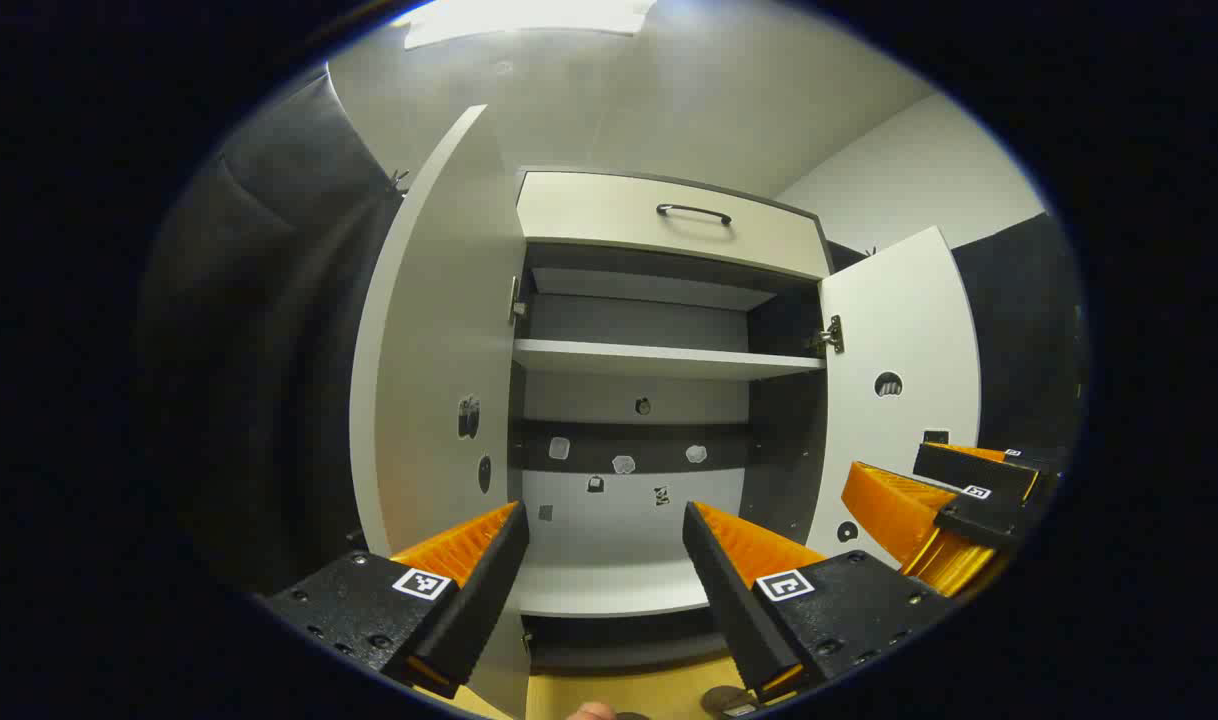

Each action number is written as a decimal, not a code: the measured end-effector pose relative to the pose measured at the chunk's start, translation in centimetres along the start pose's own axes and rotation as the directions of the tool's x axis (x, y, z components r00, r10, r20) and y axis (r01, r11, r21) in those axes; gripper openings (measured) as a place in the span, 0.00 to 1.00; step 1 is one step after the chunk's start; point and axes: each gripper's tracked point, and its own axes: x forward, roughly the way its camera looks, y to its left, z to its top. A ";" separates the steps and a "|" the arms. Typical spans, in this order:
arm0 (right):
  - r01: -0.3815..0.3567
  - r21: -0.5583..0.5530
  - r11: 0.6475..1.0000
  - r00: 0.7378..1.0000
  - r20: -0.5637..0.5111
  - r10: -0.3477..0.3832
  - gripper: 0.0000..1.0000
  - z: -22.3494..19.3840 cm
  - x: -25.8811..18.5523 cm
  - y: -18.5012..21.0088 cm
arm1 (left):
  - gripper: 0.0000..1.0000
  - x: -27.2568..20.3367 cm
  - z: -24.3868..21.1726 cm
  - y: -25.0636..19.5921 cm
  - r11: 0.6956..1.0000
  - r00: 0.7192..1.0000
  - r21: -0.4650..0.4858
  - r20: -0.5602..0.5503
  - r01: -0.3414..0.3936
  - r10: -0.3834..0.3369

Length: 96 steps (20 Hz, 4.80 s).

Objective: Grab one shoe with the right hand and put it into the shoe cabinet, grab the other shoe with the left hand and put it into the shoe cabinet; then close the right door with the right hand and the left door with the left hand.

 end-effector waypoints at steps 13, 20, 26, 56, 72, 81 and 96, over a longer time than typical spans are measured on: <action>0.008 -0.027 1.000 1.000 -0.005 -0.008 0.96 -0.6 0.3 -0.4 | 0.95 0.0 0.2 0.7 1.000 1.000 0.010 0.001 -0.014 0.014; 0.020 -0.115 0.993 0.990 -0.135 -0.036 0.97 -9.7 0.6 -3.0 | 0.95 -0.3 -0.1 2.1 0.998 0.998 0.017 -0.006 -0.058 0.058; -0.019 -0.125 0.992 0.946 -0.324 -0.023 0.97 -22.1 -1.2 -3.7 | 0.91 -0.4 -0.3 3.2 0.996 0.996 0.016 -0.008 -0.085 0.085; -0.082 -0.033 0.996 0.459 -0.889 0.009 0.65 -60.3 -10.6 -4.8 | 0.92 -1.4 -1.3 4.1 0.996 0.996 0.043 -0.030 -0.080 0.081; 0.011 -0.101 0.995 0.559 -0.824 -0.090 0.01 -57.7 -7.5 -7.6 | 0.92 -1.3 -1.2 4.2 0.995 0.996 0.031 -0.021 -0.090 0.090; -0.024 -0.070 0.997 0.797 -0.604 -0.024 0.01 -41.6 0.3 -6.1 | 0.92 -1.4 -1.1 4.2 0.996 0.996 0.023 -0.010 -0.091 0.092; -0.084 -0.142 0.986 0.949 -0.312 0.035 0.00 -24.3 20.7 -3.4 | 0.91 -1.1 -1.0 4.3 0.995 0.995 0.018 0.007 -0.097 0.096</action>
